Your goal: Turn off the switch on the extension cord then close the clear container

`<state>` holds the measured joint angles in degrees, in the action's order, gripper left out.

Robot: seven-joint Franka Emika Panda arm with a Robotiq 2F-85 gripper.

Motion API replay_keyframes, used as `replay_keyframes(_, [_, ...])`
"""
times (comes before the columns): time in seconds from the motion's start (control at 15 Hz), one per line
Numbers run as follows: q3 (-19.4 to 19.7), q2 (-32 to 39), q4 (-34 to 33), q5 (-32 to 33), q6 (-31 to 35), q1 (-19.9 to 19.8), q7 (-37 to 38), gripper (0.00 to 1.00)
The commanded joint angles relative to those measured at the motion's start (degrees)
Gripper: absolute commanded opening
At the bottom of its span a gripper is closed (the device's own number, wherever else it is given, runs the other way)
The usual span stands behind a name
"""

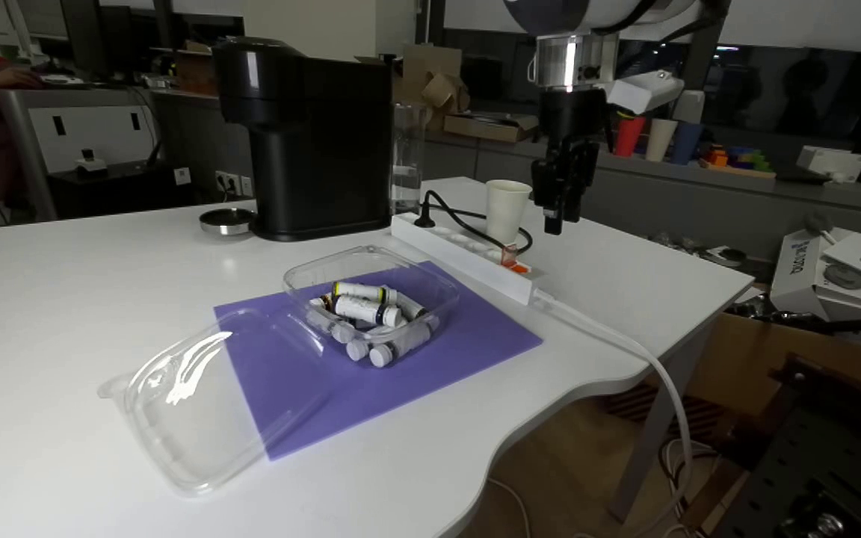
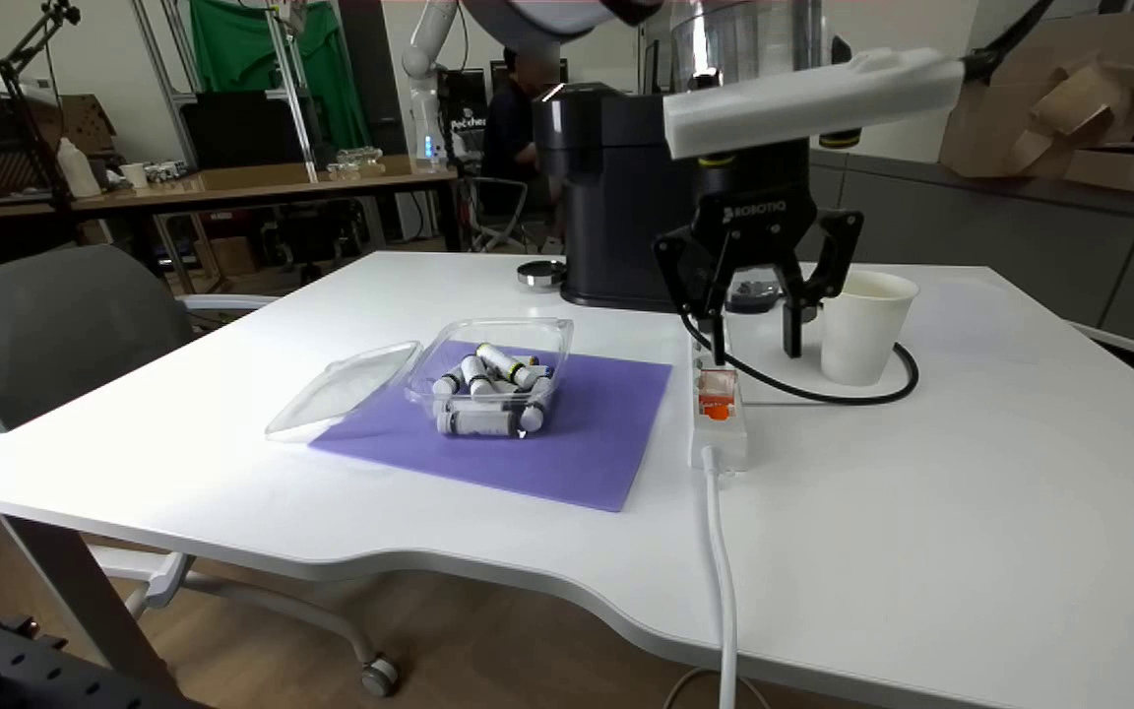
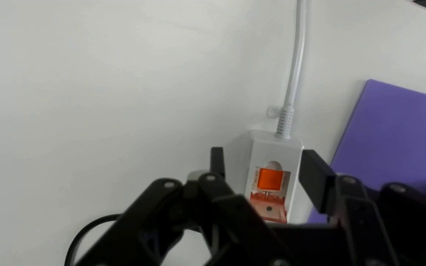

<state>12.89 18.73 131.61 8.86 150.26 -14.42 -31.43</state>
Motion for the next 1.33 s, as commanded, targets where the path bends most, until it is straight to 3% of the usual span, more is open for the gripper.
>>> replay_keyframes(0.0, [-3.3,5.6,-5.6,-1.1,0.0,-2.6,-1.1,0.24])
replay_keyframes(0.27, [-6.2,9.4,-9.4,-1.9,0.1,-4.1,-0.9,0.01])
replay_keyframes(0.67, [-9.3,11.7,-11.3,-4.8,-0.7,-6.4,-1.5,0.00])
replay_keyframes(1.27, [-9.9,13.3,-11.9,-5.5,-0.8,-8.0,-1.6,0.00])
